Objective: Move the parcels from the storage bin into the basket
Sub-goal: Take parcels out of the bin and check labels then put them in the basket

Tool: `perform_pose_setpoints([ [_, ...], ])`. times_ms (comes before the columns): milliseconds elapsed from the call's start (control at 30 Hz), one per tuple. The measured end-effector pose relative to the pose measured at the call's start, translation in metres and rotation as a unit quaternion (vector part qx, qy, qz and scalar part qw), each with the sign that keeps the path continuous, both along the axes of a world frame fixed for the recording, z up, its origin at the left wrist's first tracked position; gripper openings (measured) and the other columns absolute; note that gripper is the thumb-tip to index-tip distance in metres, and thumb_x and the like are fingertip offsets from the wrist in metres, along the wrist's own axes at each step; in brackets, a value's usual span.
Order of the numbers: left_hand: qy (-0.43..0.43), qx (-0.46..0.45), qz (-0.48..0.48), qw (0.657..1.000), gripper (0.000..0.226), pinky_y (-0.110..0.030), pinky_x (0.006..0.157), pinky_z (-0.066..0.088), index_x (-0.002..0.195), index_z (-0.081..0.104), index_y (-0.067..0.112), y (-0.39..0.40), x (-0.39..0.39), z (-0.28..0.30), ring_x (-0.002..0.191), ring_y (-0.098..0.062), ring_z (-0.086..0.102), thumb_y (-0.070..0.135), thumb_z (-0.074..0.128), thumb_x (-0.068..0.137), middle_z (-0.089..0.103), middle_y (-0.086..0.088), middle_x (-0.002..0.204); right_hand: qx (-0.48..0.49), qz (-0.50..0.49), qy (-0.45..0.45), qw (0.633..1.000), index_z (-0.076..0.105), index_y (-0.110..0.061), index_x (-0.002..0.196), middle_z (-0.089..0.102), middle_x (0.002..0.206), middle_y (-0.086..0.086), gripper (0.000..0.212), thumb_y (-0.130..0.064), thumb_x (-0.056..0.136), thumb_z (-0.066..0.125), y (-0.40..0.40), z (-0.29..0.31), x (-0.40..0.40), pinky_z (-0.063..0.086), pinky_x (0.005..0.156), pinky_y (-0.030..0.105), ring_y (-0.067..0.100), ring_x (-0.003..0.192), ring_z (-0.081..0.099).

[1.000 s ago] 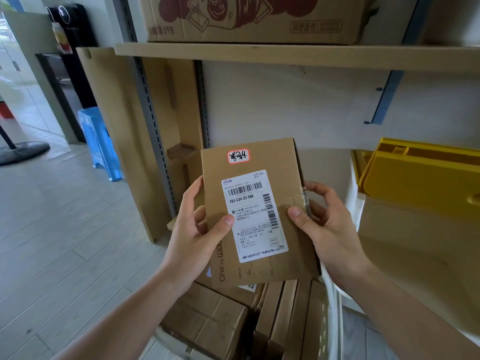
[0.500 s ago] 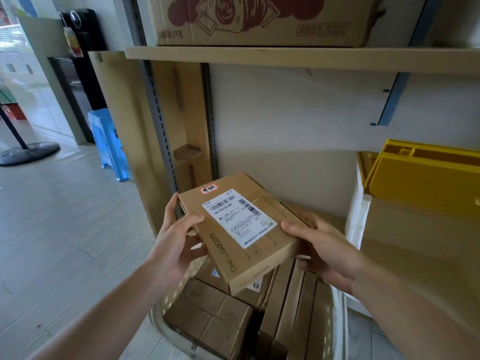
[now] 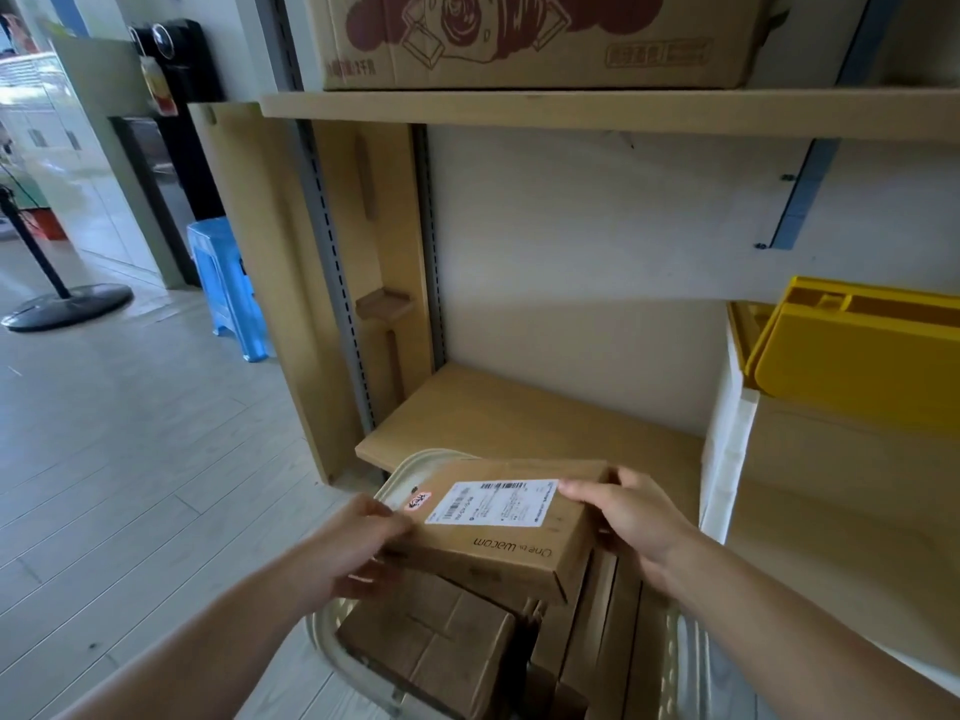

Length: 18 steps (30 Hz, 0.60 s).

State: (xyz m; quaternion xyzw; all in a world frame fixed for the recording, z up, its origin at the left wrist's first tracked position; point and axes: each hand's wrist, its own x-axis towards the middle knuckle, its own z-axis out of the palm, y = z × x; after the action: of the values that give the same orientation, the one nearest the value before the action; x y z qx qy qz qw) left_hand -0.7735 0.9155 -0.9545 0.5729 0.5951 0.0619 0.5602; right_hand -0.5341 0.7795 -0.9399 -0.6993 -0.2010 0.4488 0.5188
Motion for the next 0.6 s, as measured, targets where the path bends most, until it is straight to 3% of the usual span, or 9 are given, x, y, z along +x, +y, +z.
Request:
perform_pose_setpoints([
  [167, 0.017, -0.031, -0.015, 0.999, 0.039, -0.045, 0.091, 0.056, 0.121, 0.053, 0.023, 0.007, -0.003, -0.017, 0.101, -0.029, 0.063, 0.028, 0.074, 0.089, 0.063, -0.012, 0.114, -0.036, 0.017, -0.043, 0.998, 0.069, -0.013, 0.108, 0.077, 0.096, 0.004, 0.019, -0.017, 0.090, 0.073, 0.015, -0.020, -0.003, 0.055, 0.060, 0.024, 0.016, 0.082, 0.073],
  [233, 0.030, -0.026, -0.020, 0.999, 0.049, -0.044, 0.089, 0.056, 0.127, 0.049, 0.024, 0.010, -0.003, -0.022, 0.104, -0.029, 0.062, 0.023, 0.077, 0.086, 0.063, -0.012, 0.115, -0.048, 0.015, -0.084, 0.995, 0.068, -0.016, 0.115, 0.076, 0.105, 0.002, 0.038, -0.029, 0.081, 0.079, 0.023, -0.032, -0.004, 0.060, 0.081, 0.037, 0.019, 0.093, 0.072],
  [300, 0.047, -0.014, -0.027, 0.998, 0.057, -0.043, 0.087, 0.059, 0.129, 0.045, 0.026, 0.012, 0.000, -0.026, 0.106, -0.029, 0.062, 0.021, 0.079, 0.083, 0.059, -0.012, 0.118, -0.067, 0.030, -0.139, 0.987, 0.061, -0.022, 0.130, 0.070, 0.123, -0.001, 0.074, -0.046, 0.063, 0.081, 0.032, -0.054, -0.001, 0.057, 0.095, 0.046, 0.021, 0.110, 0.067],
  [367, 0.071, 0.007, -0.042, 0.997, 0.060, -0.041, 0.085, 0.060, 0.128, 0.041, 0.027, 0.012, 0.004, -0.027, 0.103, -0.026, 0.060, 0.020, 0.080, 0.083, 0.055, -0.009, 0.116, -0.098, 0.049, -0.168, 0.980, 0.047, -0.023, 0.145, 0.062, 0.131, -0.001, 0.086, -0.040, 0.068, 0.081, 0.034, -0.055, -0.008, 0.059, 0.090, 0.042, 0.021, 0.112, 0.064],
  [467, 0.097, 0.072, -0.085, 0.989, 0.055, -0.031, 0.081, 0.057, 0.126, 0.045, 0.023, 0.012, 0.010, -0.033, 0.097, -0.020, 0.057, 0.021, 0.079, 0.083, 0.051, -0.006, 0.114, -0.145, 0.084, -0.212, 0.963, 0.031, -0.021, 0.152, 0.059, 0.114, 0.000, 0.080, -0.017, 0.086, 0.075, 0.032, -0.051, -0.017, 0.054, 0.060, 0.026, 0.014, 0.087, 0.066],
  [600, 0.156, 0.157, -0.178, 0.959, 0.080, -0.033, 0.106, 0.045, 0.145, 0.044, 0.022, 0.012, 0.014, -0.040, 0.130, -0.027, 0.046, 0.022, 0.084, 0.077, 0.036, -0.010, 0.150, -0.165, 0.092, -0.233, 0.954, 0.040, -0.024, 0.144, 0.057, 0.103, -0.001, 0.077, -0.010, 0.079, 0.080, 0.032, -0.052, -0.010, 0.064, 0.068, 0.037, 0.015, 0.079, 0.068],
])
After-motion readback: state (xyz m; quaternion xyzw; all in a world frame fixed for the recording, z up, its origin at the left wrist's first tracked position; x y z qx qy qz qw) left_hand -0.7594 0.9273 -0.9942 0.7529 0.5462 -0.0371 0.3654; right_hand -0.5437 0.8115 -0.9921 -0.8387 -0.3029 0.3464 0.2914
